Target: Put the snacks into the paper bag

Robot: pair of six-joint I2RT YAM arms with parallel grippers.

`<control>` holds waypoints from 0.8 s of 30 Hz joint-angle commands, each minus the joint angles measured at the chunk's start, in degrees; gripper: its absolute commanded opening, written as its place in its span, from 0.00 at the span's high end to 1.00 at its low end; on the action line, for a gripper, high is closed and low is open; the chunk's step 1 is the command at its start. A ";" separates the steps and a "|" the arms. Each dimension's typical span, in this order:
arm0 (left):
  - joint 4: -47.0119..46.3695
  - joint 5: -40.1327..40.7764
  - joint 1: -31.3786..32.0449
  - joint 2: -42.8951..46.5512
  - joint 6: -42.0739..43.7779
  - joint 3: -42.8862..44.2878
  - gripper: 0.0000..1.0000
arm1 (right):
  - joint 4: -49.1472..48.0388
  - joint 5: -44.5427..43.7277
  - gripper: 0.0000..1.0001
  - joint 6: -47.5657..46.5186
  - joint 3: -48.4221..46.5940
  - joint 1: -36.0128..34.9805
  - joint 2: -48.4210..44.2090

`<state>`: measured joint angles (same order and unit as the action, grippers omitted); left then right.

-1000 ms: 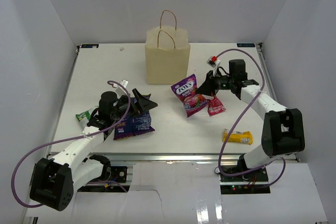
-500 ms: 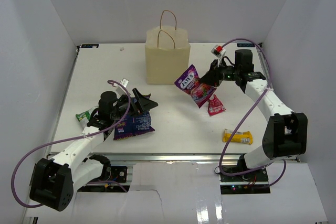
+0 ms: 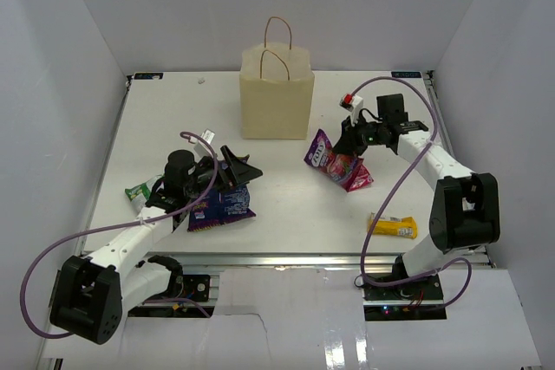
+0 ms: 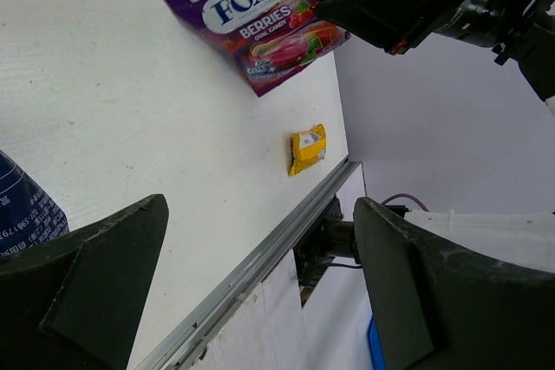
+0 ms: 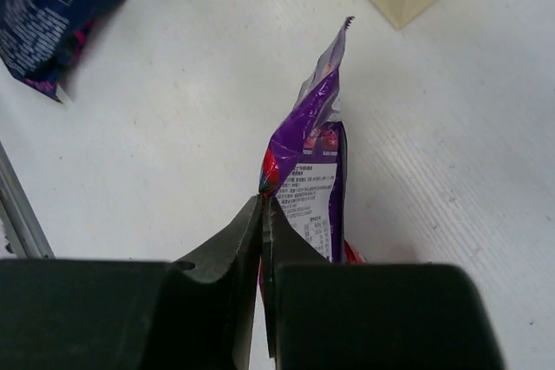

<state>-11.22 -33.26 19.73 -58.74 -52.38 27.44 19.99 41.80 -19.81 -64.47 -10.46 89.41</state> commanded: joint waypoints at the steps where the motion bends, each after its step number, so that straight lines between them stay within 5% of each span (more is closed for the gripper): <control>1: -1.26 -1.37 0.49 -0.23 -0.27 -0.28 0.02 | 1.45 -3.47 0.92 -3.82 0.83 -1.58 0.85; 18: -1.17 -2.25 0.66 0.47 -1.58 -2.83 0.02 | -0.56 -10.78 0.92 -4.70 6.28 -4.13 3.75; 21: -1.26 -2.52 0.84 0.38 -1.76 -2.92 0.02 | 1.98 -7.18 0.80 -7.94 5.76 -4.22 5.51; 24: -1.17 -2.34 1.02 0.64 -1.94 -3.09 0.02 | 4.88 -4.54 0.57 -9.80 4.53 -4.13 7.45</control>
<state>-11.22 -34.68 20.36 -59.13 -54.13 24.75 21.80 33.36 -25.98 -58.67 -14.48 95.11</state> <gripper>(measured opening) 0.979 0.391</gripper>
